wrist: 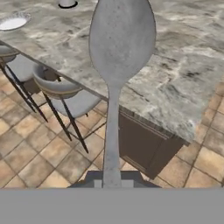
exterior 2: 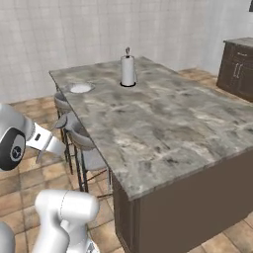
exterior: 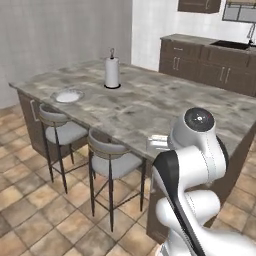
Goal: Take the fork and place it on the left side of the plate. Then take the spoon and place it on the right side of the plate. Make sure they're directly next to the plate.
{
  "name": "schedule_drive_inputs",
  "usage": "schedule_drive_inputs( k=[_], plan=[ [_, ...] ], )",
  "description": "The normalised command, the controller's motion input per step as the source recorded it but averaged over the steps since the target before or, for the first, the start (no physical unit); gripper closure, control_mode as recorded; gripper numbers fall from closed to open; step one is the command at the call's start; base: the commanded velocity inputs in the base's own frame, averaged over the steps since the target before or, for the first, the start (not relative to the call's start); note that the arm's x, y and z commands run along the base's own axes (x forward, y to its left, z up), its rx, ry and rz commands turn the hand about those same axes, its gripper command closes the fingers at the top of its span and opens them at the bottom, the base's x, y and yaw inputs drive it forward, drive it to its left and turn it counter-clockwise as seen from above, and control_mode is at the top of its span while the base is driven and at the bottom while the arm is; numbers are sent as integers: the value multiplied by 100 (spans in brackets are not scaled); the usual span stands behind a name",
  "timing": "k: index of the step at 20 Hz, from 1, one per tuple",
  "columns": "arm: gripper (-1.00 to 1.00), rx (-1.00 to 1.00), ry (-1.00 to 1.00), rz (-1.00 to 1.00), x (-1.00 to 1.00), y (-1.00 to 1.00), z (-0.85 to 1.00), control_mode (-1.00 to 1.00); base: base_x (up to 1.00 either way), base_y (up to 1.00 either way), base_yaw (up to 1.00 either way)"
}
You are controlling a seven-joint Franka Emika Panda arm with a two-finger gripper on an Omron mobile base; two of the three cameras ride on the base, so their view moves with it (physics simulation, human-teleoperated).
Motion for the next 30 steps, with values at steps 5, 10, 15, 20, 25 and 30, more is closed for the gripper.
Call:
schedule_drive_inputs(
  k=[5, 10, 15, 20, 25, 30],
  plan=[
    [100, 0, 0, 0, 0, 0, 0, 100, 39, 93, -39],
    [100, 0, 0, 0, 0, 0, 0, 100, 34, 94, -39],
    [100, 0, 0, 0, 0, 0, 0, 100, 32, 95, -38],
    [100, 0, 0, 0, 0, 0, 0, 100, 30, 94, -38],
    [100, 0, 0, 0, 0, 0, 0, 100, 35, 93, -39],
    [100, 0, 0, 0, 0, 0, 0, 100, 40, 83, -37]
  ],
)
